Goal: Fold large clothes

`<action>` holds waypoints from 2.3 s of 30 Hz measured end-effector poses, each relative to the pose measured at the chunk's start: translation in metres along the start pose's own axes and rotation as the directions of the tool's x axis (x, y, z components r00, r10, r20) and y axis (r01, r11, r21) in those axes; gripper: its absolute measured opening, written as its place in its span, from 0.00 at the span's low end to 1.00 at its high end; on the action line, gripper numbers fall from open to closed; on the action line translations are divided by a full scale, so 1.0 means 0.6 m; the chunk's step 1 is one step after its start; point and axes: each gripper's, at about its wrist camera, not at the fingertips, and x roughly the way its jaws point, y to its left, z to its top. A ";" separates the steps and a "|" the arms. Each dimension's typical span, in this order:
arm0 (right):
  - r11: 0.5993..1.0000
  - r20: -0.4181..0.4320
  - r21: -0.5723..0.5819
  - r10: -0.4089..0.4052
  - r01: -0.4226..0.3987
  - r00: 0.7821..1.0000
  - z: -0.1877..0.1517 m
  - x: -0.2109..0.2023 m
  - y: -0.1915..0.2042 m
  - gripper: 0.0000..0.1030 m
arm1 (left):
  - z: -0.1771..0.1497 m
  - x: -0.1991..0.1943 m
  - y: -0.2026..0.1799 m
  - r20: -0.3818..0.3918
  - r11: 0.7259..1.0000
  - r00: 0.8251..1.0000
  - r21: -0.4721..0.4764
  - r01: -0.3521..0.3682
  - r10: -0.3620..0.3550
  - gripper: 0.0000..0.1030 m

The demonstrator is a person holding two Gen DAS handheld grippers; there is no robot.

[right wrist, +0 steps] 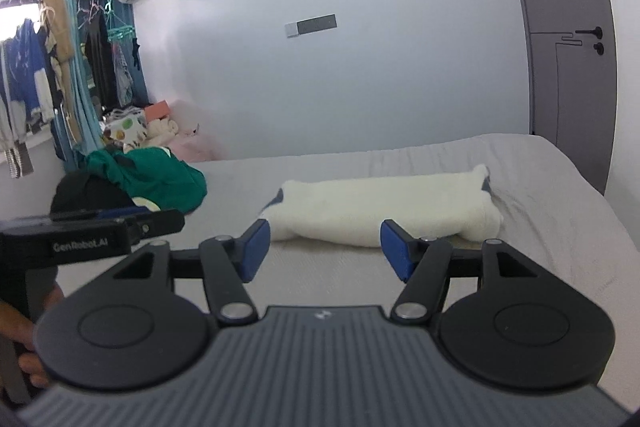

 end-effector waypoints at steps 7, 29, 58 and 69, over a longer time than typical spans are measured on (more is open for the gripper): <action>0.998 0.022 -0.029 -0.048 0.048 0.999 -0.038 0.000 0.015 0.62 | -0.024 -0.001 -0.015 0.013 0.999 1.000 0.045 -0.019 0.018 0.61; 0.995 -0.065 -0.036 -0.100 0.098 0.993 -0.091 0.055 -0.007 0.62 | -0.068 0.056 -0.004 -0.057 0.998 0.996 0.034 -0.060 0.062 0.70; 0.991 -0.068 -0.047 -0.125 0.122 0.990 -0.084 0.067 -0.006 1.00 | -0.069 0.060 0.004 -0.078 0.994 0.992 -0.039 -0.098 0.095 1.00; 0.990 -0.078 -0.050 -0.138 0.135 0.987 -0.084 0.070 -0.005 1.00 | -0.071 0.063 0.007 -0.090 0.992 0.990 -0.052 -0.113 0.108 1.00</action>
